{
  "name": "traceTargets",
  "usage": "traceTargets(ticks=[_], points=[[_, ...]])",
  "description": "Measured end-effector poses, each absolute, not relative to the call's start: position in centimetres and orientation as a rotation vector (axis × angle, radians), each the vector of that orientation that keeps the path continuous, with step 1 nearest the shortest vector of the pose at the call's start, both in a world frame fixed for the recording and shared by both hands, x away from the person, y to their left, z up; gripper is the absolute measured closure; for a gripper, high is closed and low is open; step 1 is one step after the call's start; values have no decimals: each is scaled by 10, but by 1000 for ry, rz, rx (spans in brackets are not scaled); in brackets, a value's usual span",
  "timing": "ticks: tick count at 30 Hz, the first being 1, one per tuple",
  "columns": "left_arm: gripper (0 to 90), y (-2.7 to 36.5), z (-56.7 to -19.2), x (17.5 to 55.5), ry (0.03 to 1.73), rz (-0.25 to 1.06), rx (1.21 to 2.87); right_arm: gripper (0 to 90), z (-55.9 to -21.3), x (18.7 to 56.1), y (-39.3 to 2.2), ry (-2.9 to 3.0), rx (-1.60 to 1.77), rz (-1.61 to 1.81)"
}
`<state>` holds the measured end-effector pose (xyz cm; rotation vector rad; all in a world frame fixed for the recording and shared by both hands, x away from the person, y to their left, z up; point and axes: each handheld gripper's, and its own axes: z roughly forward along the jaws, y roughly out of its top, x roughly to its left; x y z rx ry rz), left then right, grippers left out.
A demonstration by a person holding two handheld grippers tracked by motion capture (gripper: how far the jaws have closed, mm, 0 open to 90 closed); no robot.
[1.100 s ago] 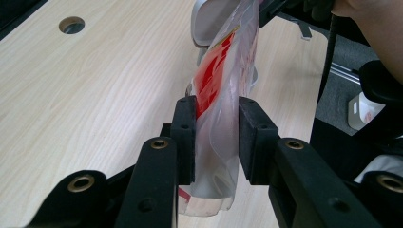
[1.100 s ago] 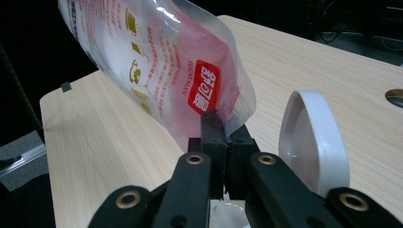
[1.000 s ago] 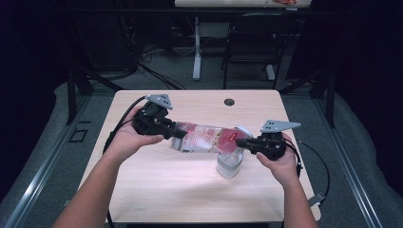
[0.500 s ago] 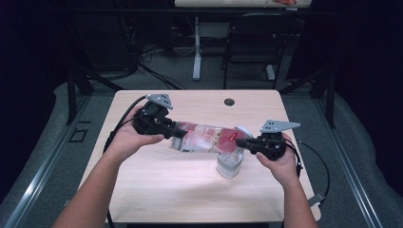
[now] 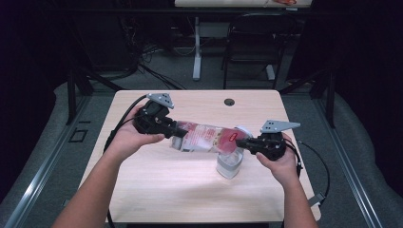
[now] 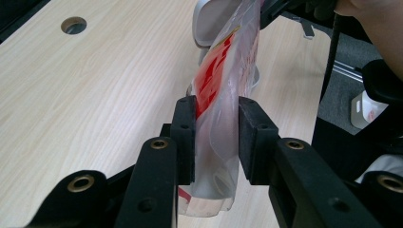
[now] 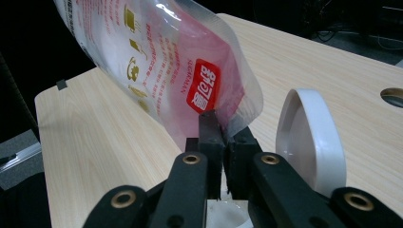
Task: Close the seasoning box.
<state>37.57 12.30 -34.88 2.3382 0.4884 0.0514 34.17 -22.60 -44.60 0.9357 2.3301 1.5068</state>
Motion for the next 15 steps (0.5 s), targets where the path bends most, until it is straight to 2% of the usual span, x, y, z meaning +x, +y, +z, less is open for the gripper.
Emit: traceTargets(ticks=[15], points=[[709, 122, -347, 376, 479, 51, 2339, 872, -445, 341, -225, 2331, 933, 1473]])
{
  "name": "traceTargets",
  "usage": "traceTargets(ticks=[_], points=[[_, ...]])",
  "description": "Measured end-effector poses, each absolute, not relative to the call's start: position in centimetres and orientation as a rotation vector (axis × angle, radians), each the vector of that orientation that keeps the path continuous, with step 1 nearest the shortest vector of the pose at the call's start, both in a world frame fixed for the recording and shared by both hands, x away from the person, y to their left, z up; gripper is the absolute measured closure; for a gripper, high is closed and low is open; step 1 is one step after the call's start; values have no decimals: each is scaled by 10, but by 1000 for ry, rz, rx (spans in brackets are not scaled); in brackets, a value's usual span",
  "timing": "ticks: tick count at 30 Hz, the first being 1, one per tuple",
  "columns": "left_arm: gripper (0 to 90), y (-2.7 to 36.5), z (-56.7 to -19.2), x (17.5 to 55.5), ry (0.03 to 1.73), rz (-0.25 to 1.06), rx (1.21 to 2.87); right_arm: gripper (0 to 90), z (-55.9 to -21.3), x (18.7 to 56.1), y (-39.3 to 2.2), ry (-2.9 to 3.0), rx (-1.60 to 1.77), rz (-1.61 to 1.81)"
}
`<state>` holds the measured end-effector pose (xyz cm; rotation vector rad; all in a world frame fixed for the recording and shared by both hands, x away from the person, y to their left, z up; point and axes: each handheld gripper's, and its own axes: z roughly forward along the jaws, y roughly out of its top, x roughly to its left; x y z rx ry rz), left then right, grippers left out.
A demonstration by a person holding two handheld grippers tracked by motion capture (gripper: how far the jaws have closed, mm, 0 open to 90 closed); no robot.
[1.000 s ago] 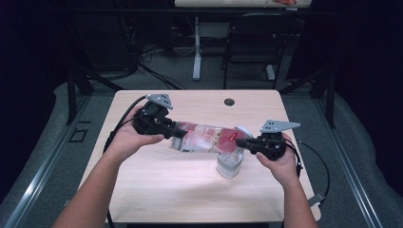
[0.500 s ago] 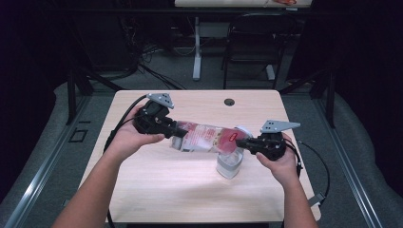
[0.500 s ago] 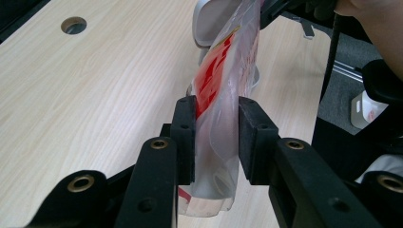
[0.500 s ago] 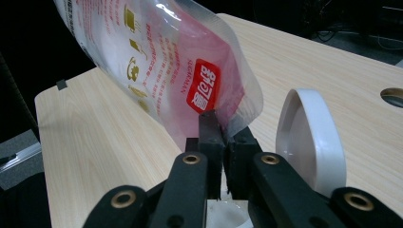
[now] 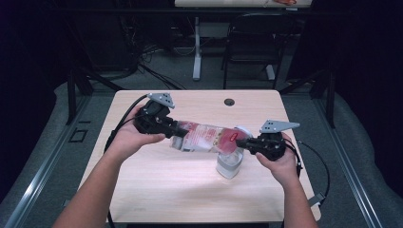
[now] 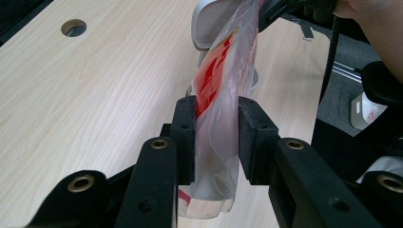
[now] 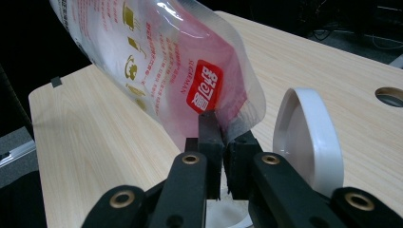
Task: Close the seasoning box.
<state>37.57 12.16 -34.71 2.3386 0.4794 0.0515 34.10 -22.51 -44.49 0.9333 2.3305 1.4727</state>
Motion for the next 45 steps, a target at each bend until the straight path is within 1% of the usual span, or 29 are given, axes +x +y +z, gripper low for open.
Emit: traceTargets(ticks=[38, 39, 40, 41, 45], points=[[709, 119, -345, 378, 482, 45, 2333, 856, -447, 342, -225, 2333, 936, 1454], [709, 119, -345, 378, 483, 45, 2333, 856, -447, 342, -225, 2335, 936, 1453], [708, 118, -343, 378, 496, 74, 2353, 855, -447, 342, -225, 2335, 936, 1453], [708, 119, -345, 379, 483, 41, 2333, 855, -447, 342, -225, 2336, 935, 1452], [707, 118, -345, 379, 492, 41, 2329, 857, -448, 342, -224, 2338, 935, 1453]])
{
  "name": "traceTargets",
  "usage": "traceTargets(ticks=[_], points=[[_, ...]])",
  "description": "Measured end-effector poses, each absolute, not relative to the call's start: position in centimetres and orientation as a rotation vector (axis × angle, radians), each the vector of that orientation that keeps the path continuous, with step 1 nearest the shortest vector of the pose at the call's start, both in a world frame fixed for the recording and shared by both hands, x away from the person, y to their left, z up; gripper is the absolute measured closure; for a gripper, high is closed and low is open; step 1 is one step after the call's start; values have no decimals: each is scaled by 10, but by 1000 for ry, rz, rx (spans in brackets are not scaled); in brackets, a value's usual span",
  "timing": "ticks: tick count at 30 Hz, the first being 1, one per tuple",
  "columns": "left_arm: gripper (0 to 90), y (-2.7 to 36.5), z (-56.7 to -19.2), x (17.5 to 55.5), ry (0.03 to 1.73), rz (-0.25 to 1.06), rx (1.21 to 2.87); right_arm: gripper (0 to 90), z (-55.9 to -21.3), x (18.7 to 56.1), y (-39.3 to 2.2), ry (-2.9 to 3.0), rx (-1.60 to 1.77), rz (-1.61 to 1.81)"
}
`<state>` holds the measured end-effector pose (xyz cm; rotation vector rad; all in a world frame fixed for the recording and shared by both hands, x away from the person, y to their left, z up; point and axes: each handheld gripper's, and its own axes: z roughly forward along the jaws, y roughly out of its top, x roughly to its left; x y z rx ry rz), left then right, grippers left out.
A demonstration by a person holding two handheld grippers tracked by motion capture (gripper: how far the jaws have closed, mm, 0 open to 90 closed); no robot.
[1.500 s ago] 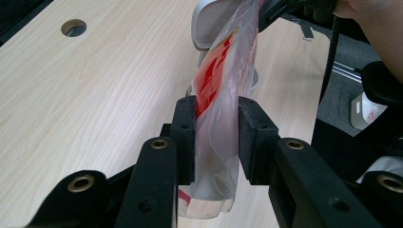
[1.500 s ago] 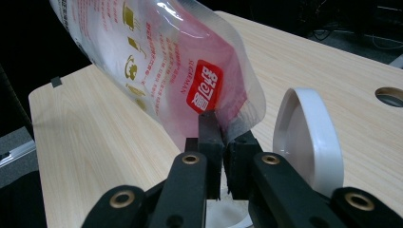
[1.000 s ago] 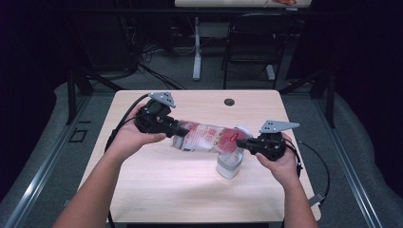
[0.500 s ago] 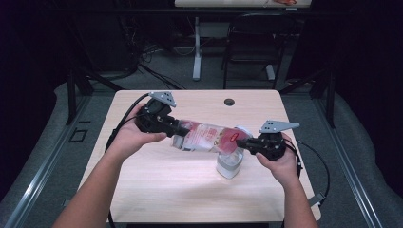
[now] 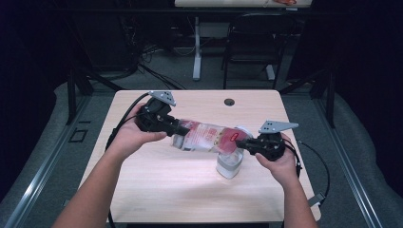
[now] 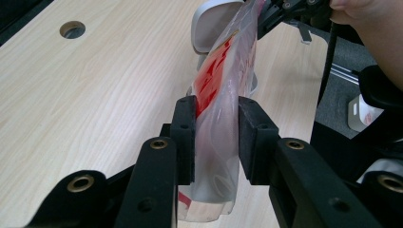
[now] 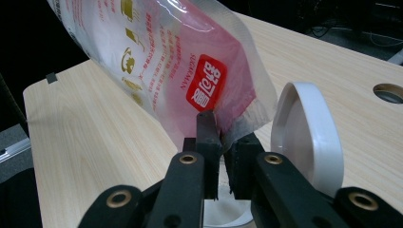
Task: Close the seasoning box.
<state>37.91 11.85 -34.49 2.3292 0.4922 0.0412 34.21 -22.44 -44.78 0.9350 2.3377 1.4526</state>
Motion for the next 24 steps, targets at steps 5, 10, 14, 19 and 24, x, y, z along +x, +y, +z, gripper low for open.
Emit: traceTargets(ticks=[5, 10, 14, 19, 24], points=[[705, 119, -345, 380, 486, 35, 2330, 858, -449, 343, -225, 2338, 939, 1454], [704, 118, -344, 380, 490, 35, 2328, 869, -450, 343, -225, 2341, 941, 1463], [704, 117, -344, 381, 493, 33, 2323, 870, -450, 343, -225, 2342, 941, 1459], [703, 117, -344, 382, 496, 30, 2323, 870, -450, 343, -225, 2342, 943, 1454], [703, 116, -343, 383, 494, 29, 2321, 872, -451, 344, -226, 2343, 945, 1461]])
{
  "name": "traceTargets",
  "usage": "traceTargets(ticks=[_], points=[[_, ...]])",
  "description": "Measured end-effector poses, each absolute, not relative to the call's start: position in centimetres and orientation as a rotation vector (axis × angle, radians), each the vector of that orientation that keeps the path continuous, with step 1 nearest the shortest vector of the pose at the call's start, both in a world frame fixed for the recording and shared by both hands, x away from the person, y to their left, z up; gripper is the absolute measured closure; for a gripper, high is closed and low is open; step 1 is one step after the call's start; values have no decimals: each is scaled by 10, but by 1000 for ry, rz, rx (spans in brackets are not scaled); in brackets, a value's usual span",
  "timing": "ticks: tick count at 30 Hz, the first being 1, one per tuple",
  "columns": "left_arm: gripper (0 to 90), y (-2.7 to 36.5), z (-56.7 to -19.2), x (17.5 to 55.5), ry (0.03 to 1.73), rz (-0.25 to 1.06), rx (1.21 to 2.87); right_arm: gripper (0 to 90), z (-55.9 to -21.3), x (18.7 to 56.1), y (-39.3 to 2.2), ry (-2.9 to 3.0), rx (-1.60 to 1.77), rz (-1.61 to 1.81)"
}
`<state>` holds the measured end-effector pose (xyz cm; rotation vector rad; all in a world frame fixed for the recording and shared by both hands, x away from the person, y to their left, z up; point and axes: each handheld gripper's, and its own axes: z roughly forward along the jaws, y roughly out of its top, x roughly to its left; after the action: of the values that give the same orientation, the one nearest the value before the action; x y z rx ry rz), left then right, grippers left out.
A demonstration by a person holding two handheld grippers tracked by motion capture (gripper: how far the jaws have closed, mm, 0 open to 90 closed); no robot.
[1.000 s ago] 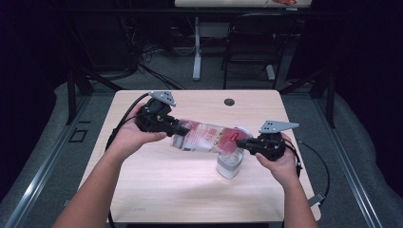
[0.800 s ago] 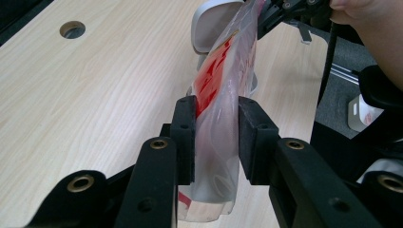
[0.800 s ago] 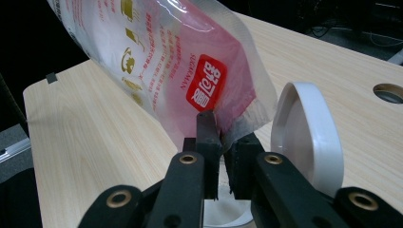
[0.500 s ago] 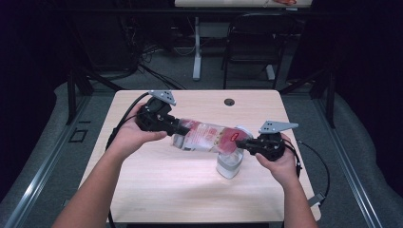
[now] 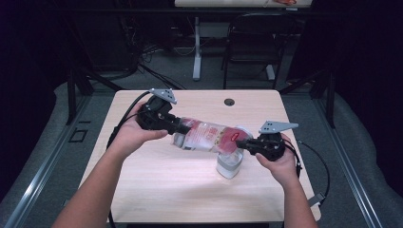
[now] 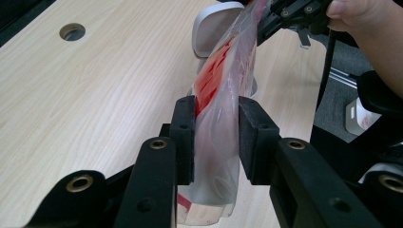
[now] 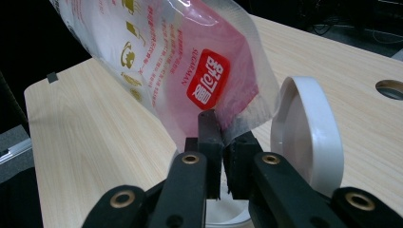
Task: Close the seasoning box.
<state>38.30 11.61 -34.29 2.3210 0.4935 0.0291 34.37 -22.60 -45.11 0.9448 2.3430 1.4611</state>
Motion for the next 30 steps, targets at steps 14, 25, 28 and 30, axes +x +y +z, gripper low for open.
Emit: traceTargets(ticks=[14, 25, 28, 30], points=[[703, 115, -343, 385, 500, 29, 2315, 873, -452, 344, -227, 2343, 949, 1458], [700, 114, -342, 385, 501, 32, 2311, 877, -453, 345, -227, 2343, 955, 1457], [700, 114, -341, 386, 497, 31, 2310, 876, -453, 345, -227, 2340, 958, 1462], [700, 113, -341, 386, 497, 31, 2310, 876, -453, 345, -227, 2341, 959, 1461]])
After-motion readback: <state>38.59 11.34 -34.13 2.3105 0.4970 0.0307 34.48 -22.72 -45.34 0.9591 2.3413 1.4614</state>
